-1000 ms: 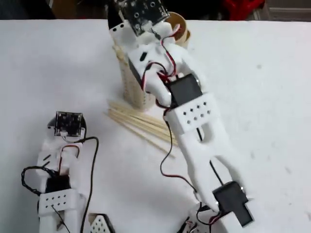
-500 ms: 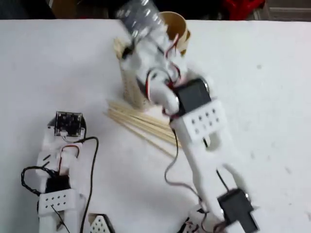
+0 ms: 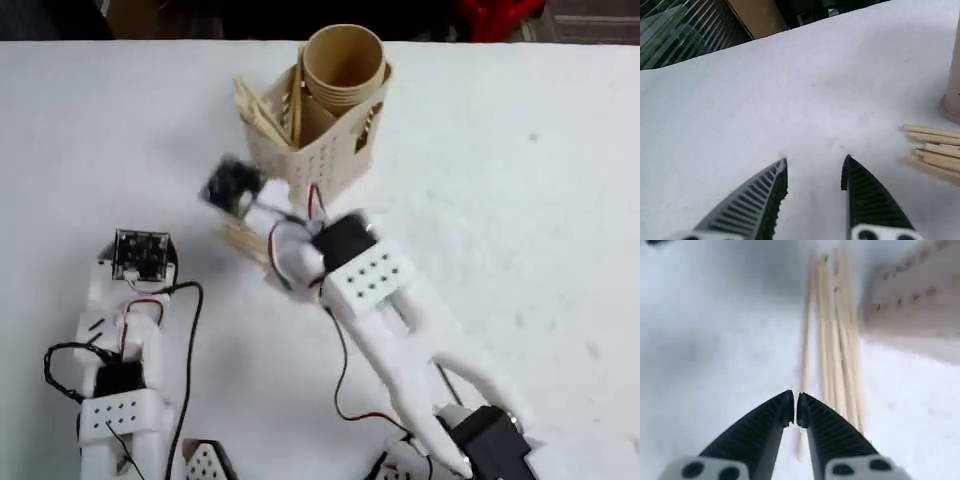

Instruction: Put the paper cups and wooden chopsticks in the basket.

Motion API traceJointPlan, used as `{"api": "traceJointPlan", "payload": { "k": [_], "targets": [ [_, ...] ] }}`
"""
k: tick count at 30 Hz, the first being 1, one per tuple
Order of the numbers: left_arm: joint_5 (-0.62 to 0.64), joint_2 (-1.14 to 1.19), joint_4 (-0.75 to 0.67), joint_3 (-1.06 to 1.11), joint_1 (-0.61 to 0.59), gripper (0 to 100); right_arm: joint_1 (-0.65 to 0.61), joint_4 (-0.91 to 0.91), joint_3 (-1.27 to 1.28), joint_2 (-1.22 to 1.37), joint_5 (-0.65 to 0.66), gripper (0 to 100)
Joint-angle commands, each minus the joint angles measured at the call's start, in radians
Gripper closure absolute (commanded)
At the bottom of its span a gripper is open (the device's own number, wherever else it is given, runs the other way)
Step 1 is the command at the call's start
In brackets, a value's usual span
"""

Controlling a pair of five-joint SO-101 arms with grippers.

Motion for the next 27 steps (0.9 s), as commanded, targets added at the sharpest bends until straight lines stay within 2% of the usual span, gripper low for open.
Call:
{"api": "traceJointPlan", "payload": {
  "k": [1, 8, 18, 23, 27],
  "targets": [
    [0.008, -0.015, 0.003, 0.0, 0.01, 81, 0.002, -0.191, 0.178, -0.025, 0.017, 96.6],
    [0.008, -0.015, 0.003, 0.0, 0.01, 81, -0.004, -0.321, 0.284, 0.015, 0.011, 86.3],
    [0.008, -0.015, 0.003, 0.0, 0.01, 81, 0.002, -0.361, 0.13, 0.343, 0.009, 86.5],
    [0.008, -0.015, 0.003, 0.0, 0.01, 81, 0.004, -0.36, 0.097, 0.409, 0.009, 86.7],
    [0.008, -0.015, 0.003, 0.0, 0.01, 81, 0.004, -0.36, 0.095, 0.409, 0.009, 96.8]
  ]
}}
